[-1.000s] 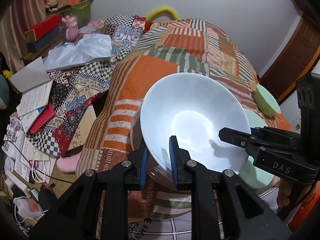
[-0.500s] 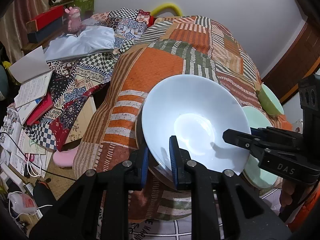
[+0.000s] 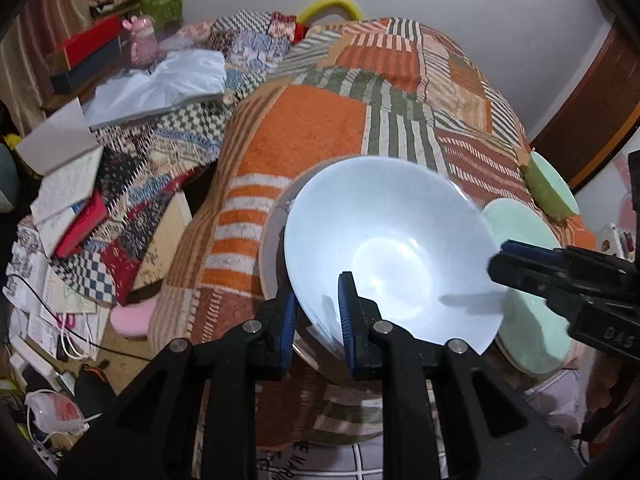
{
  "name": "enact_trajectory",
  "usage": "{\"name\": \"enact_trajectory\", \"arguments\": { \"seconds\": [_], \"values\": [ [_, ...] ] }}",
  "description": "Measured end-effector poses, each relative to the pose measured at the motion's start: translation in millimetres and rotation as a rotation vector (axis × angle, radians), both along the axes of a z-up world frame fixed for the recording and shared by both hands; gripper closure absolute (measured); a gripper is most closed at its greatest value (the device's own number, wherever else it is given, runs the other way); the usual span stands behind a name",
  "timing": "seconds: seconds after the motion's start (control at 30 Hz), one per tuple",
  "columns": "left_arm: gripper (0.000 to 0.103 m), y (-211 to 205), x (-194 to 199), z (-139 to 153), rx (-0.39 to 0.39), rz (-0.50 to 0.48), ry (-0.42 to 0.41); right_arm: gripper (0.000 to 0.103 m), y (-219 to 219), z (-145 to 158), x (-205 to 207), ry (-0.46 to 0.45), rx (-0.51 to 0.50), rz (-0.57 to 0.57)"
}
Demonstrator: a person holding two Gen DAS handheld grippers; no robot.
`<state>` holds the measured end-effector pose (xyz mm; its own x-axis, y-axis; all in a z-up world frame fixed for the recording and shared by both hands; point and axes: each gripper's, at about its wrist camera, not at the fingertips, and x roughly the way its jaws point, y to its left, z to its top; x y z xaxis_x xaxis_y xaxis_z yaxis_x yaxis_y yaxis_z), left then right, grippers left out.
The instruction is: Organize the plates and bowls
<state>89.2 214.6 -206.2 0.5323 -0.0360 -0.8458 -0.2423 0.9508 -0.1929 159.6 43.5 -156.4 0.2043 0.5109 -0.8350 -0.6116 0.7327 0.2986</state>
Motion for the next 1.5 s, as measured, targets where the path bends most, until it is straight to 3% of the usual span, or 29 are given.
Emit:
{"name": "enact_trajectory", "arguments": {
  "seconds": [0.33,0.43,0.6,0.7,1.03,1.1,1.23,1.3,1.43,1.5],
  "values": [
    [0.083,-5.8,2.2,11.6,0.033,-0.004,0.037,0.075,-20.4,15.2,-0.6,-0.057,0.015,-0.005],
    [0.070,-4.2,1.6,20.6,0.034,0.009,0.035,0.075,-30.4,23.6,0.5,-0.089,0.018,-0.018],
    [0.055,-10.3,-4.1,50.4,0.074,0.018,-0.048,0.072,-50.5,39.4,3.0,-0.150,0.026,-0.050],
    [0.055,-21.2,-3.0,65.0,0.086,0.012,-0.076,0.063,-65.1,48.6,4.6,-0.187,0.033,-0.078],
    [0.054,-93.1,23.5,96.3,0.077,-0.089,-0.173,0.062,-128.2,67.4,17.8,-0.261,0.027,-0.165],
    [0.054,-107.5,28.9,99.8,0.076,-0.113,-0.186,0.059,-139.1,68.3,20.5,-0.270,0.013,-0.182],
    [0.054,-140.5,46.8,107.4,0.075,-0.171,-0.218,0.039,-168.3,71.8,27.7,-0.297,0.004,-0.251],
    [0.054,-155.8,58.0,109.2,0.067,-0.199,-0.227,0.038,-182.6,73.9,31.5,-0.310,0.005,-0.284],
    [0.048,-181.7,81.4,108.4,0.059,-0.243,-0.230,0.020,-209.1,77.0,42.4,-0.337,-0.027,-0.352],
    [0.047,-194.0,92.8,106.9,0.061,-0.268,-0.229,0.017,-219.9,77.5,47.0,-0.337,-0.029,-0.371]
  ]
}}
